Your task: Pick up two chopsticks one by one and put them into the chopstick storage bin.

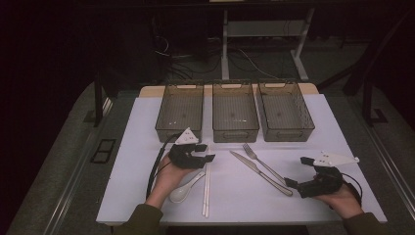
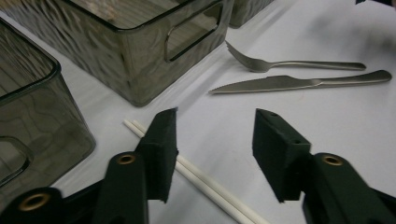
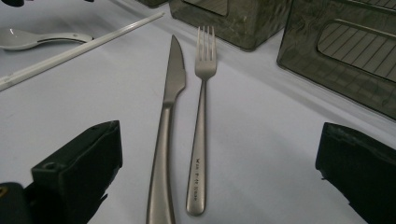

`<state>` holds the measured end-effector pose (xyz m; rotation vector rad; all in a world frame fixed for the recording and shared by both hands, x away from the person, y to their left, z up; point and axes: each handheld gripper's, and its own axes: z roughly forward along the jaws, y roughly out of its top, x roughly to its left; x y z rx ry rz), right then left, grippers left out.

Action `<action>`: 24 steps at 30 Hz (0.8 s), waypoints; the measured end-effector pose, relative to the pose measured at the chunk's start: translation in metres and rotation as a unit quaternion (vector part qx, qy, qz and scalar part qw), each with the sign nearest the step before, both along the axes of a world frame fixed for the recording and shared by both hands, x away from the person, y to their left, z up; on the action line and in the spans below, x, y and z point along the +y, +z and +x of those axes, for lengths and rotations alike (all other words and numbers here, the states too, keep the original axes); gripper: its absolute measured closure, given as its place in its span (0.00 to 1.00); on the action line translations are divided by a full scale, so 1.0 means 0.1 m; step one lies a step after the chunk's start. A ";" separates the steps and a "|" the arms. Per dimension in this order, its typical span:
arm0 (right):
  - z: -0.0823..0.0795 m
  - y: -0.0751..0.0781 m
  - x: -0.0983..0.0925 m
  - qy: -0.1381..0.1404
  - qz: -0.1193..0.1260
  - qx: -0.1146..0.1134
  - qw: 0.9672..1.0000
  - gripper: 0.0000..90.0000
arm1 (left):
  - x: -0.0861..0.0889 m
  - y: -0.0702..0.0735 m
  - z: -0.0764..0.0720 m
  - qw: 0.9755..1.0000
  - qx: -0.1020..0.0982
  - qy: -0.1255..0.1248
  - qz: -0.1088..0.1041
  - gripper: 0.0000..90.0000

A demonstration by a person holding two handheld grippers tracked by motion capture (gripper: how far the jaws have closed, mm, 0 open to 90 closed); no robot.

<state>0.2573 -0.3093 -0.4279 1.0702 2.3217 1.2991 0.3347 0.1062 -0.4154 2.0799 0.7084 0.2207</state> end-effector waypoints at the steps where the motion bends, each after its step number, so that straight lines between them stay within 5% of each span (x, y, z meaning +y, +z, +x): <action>1: 0.00 0.00 0.00 0.000 0.000 0.000 1.000 0.00 | -0.01 -0.01 0.02 1.000 0.001 0.000 0.003 0.55; 10: 0.00 0.00 -0.01 -0.001 -0.002 0.001 1.000 0.01 | -0.11 -0.07 0.16 0.999 0.015 0.019 0.030 0.74; 24: 0.00 0.00 -0.01 -0.001 0.000 0.002 1.000 0.01 | -0.21 -0.19 0.33 0.997 0.036 0.040 0.060 0.83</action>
